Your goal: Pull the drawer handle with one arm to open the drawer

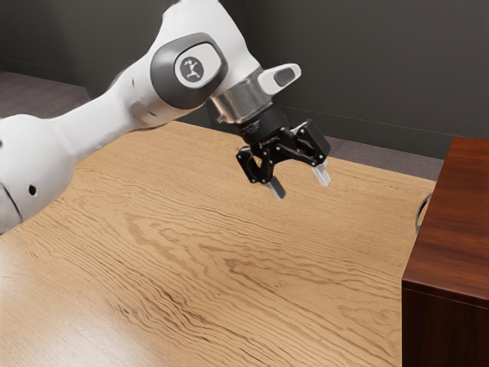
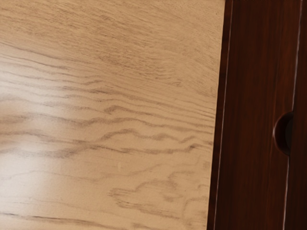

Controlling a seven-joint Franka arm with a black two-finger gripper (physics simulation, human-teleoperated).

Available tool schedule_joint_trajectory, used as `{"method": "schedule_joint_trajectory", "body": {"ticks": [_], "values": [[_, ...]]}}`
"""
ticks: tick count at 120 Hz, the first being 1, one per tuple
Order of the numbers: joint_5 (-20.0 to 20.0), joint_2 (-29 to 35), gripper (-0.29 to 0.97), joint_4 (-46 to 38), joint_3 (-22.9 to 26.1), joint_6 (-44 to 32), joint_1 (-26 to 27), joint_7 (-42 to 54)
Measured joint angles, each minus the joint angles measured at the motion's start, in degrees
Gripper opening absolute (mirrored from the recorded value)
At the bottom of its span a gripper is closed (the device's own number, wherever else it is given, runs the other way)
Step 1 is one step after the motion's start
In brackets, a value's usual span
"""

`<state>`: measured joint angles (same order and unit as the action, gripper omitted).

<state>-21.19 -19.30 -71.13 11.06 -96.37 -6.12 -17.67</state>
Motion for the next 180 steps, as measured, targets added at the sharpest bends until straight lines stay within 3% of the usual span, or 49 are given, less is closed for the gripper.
{"method": "schedule_joint_trajectory", "body": {"ticks": [37,61,97,156,180], "values": [[-2.0,-3.8,0.65,0.3,1.9,-6.5,2.7,-2.9],[-1.0,-6.9,0.65,2.7,6.3,-8.2,1.0,-2.7],[0.0,-10.2,0.65,5.1,9.1,-10.2,1.3,-2.5],[0.9,-13.7,0.65,7.8,9.5,-15.4,2.2,-1.9],[1.0,-13.7,0.57,7.8,9.9,-17.2,3.0,-1.7]]}}
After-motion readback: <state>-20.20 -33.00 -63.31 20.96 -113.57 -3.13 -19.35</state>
